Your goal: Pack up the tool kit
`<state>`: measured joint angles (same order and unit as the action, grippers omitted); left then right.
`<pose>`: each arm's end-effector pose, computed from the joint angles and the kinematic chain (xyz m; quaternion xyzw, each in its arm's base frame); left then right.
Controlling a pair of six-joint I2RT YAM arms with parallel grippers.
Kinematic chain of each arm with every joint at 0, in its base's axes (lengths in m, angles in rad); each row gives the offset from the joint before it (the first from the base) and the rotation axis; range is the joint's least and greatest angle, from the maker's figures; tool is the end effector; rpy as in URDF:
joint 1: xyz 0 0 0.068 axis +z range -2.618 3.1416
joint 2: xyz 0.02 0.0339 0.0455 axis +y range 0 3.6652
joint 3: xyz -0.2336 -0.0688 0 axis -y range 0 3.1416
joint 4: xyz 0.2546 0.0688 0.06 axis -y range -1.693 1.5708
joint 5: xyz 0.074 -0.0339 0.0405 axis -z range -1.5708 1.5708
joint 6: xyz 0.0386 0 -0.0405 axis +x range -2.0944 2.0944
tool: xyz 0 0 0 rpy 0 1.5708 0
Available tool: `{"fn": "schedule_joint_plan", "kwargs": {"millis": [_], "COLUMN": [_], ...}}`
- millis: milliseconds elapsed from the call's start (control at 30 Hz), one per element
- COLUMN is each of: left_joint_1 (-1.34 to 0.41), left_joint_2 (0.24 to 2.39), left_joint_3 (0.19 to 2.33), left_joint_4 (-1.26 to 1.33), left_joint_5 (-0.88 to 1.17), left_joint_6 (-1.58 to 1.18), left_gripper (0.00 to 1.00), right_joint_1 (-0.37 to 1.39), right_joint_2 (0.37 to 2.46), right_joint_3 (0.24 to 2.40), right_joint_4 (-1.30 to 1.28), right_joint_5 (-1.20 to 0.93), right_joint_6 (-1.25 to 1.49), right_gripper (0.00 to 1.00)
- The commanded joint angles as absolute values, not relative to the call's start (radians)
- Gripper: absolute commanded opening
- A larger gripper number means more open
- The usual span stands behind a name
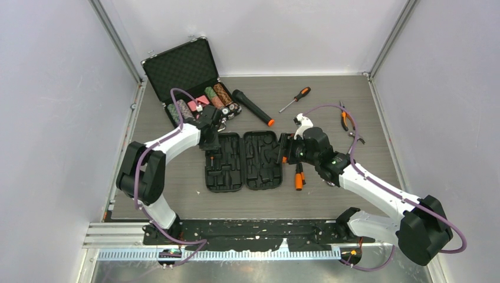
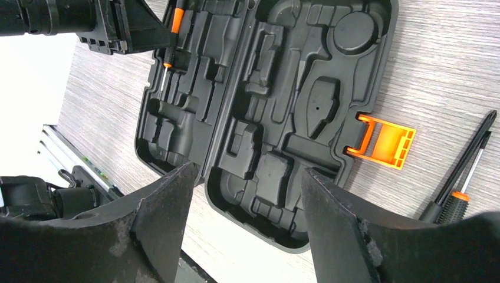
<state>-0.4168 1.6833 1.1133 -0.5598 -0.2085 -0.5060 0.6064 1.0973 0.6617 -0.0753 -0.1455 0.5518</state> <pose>0.3147 -0.1306 0.1577 -0.0660 0.9685 -0.0059 0.2400 0.2166 0.1570 0.2135 -0.0602 0.8592 0.3284 0.3876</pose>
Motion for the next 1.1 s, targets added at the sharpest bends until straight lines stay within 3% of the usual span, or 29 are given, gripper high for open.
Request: {"fn": "schedule_joint_plan", "kwargs": {"millis": [0, 200, 633, 1067], "left_joint_1": [-0.412, -0.413, -0.413, -0.413], "left_joint_2": [1.651, 1.664, 1.619, 1.656], "left_joint_3": [1.092, 1.092, 1.071, 1.073], "left_joint_4": [-0.574, -0.578, -0.604, -0.630], "left_joint_5": [-0.211, -0.215, -0.189, -0.170], "left_joint_6": [-0.522, -0.519, -0.515, -0.514], "left_gripper": [0.20, 0.20, 0.00, 0.00], "right_joint_1": [0.602, 0.601, 0.601, 0.600], "right_joint_2": [1.066, 1.064, 1.068, 1.076], "right_joint_3": [0.654, 0.650, 0.648, 0.643], "right_joint_4": [-0.024, -0.023, -0.016, -0.006], "right_joint_5": [-0.156, -0.158, -0.163, -0.168], "right_joint_6": [0.559, 0.561, 0.566, 0.574], "right_gripper": [0.72, 0.72, 0.72, 0.72]}}
